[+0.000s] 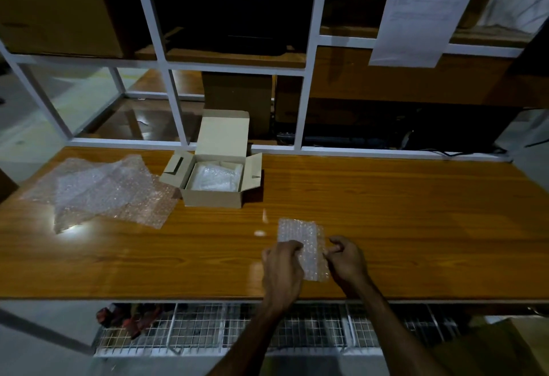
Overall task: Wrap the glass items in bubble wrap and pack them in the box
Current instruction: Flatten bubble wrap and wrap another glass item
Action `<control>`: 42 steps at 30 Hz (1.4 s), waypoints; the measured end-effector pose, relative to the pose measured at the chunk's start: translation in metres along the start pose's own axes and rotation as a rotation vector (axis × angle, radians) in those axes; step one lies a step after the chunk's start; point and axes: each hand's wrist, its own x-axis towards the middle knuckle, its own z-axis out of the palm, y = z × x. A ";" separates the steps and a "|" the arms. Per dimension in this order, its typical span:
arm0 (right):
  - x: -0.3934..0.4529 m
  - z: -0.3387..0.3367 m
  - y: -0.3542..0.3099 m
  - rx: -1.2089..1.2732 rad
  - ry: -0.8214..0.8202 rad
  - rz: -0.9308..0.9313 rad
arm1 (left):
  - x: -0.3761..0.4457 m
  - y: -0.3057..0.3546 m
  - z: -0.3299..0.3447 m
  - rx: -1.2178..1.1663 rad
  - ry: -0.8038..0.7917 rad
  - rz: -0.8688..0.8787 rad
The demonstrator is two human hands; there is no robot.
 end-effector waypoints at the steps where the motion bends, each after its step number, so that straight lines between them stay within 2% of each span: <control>1: 0.000 -0.002 0.002 0.009 -0.003 -0.002 | 0.000 -0.004 -0.004 0.060 0.055 -0.033; 3: -0.003 -0.001 0.000 -0.019 0.012 -0.017 | 0.001 -0.012 -0.011 0.140 0.031 -0.050; 7: -0.015 0.012 -0.012 -0.296 0.036 -0.212 | 0.004 -0.024 -0.017 0.331 -0.191 0.019; 11: -0.019 0.029 -0.030 -0.484 -0.029 -0.392 | 0.004 -0.024 -0.019 0.345 -0.211 -0.021; 15: -0.008 0.035 -0.024 -0.635 -0.125 -0.332 | 0.010 -0.025 -0.022 0.355 -0.207 -0.109; 19: 0.001 0.025 -0.019 -0.642 -0.195 -0.305 | 0.019 -0.020 -0.024 0.304 -0.186 -0.292; 24: 0.014 0.015 -0.032 -0.642 -0.310 -0.336 | 0.022 0.001 -0.030 0.240 -0.240 -0.452; 28: 0.021 0.007 -0.037 -0.615 -0.334 -0.345 | 0.018 0.002 -0.028 0.172 -0.225 -0.427; 32: 0.022 0.003 -0.038 -0.624 -0.329 -0.328 | 0.012 -0.005 -0.025 0.058 -0.196 -0.313; 34: 0.032 0.003 -0.032 -0.592 -0.285 -0.293 | 0.011 -0.004 -0.025 -0.072 -0.193 -0.302; 37: 0.067 0.009 0.001 -0.350 -0.348 -0.238 | 0.018 0.008 -0.041 -0.446 -0.091 -0.380; 42: 0.016 -0.009 -0.071 0.183 -0.372 -0.130 | 0.033 0.008 -0.075 -0.715 0.099 -0.477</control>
